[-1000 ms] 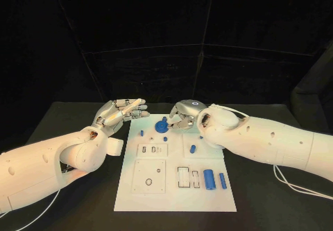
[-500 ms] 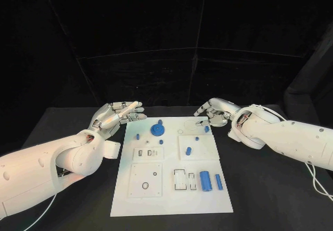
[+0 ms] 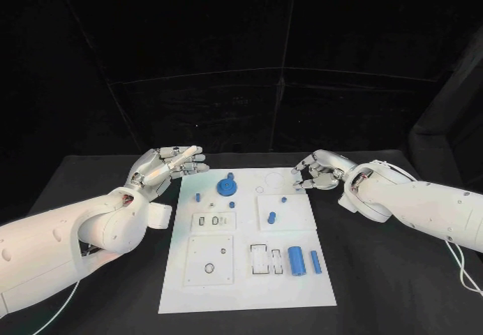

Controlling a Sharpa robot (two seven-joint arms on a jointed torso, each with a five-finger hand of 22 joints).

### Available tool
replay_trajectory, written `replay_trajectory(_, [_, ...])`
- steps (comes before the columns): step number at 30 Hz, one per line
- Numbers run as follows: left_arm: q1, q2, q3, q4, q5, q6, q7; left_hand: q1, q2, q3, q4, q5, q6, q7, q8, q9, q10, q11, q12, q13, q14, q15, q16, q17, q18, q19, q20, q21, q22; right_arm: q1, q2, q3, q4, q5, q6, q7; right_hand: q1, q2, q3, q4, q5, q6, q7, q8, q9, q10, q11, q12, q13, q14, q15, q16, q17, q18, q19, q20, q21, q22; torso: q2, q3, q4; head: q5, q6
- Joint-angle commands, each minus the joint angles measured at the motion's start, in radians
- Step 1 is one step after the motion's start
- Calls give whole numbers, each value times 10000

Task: Assemble the parts on the task board

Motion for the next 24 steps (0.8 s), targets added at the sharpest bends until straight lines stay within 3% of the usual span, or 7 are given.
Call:
replay_trajectory(1, [13,19,9,-16,1,121,65,-24,70,-39,-9,-10,78,-16,-45,5,45,-46,-37,-12,12,6,-62,-16,158,77,18,-56,-16,-21,11,5,-94,123,108,285,81,-19,13,-69,1,16,5,-4,-14,-8,-25,-38,843,674,-84,57,755,-36,-7,-60,17,731,-1,-7,13,-15,-40])
replay_trajectory(5, [12,22,8,-43,1,130,54,-15,74,-41,-19,-10,81,-19,-47,6,49,-48,-38,-12,15,5,-65,-16,158,81,17,-59,-17,-65,-21,5,-179,115,138,316,83,-21,12,-73,0,14,7,-5,-15,-14,-24,-50,834,673,-84,54,749,-32,-19,-60,10,712,-3,-27,10,-24,-48])
replay_trajectory(8, [12,25,7,-55,1,134,49,-15,74,-41,-19,-10,81,-19,-47,6,49,-48,-38,-12,15,5,-65,-16,158,81,17,-59,-17,-80,-20,5,-259,113,165,311,83,-21,12,-76,0,12,9,-6,-15,-18,-23,-56,829,673,-84,54,749,-31,-19,-60,10,711,-2,-25,-9,-20,-53])
replay_trajectory(17, [11,55,6,-80,1,144,42,-10,76,-43,-25,-10,81,-19,-50,5,48,-48,-40,-12,17,4,-68,-16,158,84,17,-62,-17,-106,27,5,-438,38,421,276,231,47,101,-257,-41,77,32,15,-4,-3,-6,-26,861,683,-72,72,796,-38,-4,-58,19,738,-7,-27,29,-37,-86])
replay_trajectory(24, [10,59,5,-120,1,138,44,-10,76,-43,-25,-10,81,-19,-50,5,48,-48,-40,-12,17,4,-68,-16,158,84,17,-62,-17,-209,50,5,-516,-54,538,232,295,76,150,-391,-148,130,33,28,0,17,-5,1,887,694,-68,95,849,-44,13,-54,30,766,-7,-24,0,-13,-103])
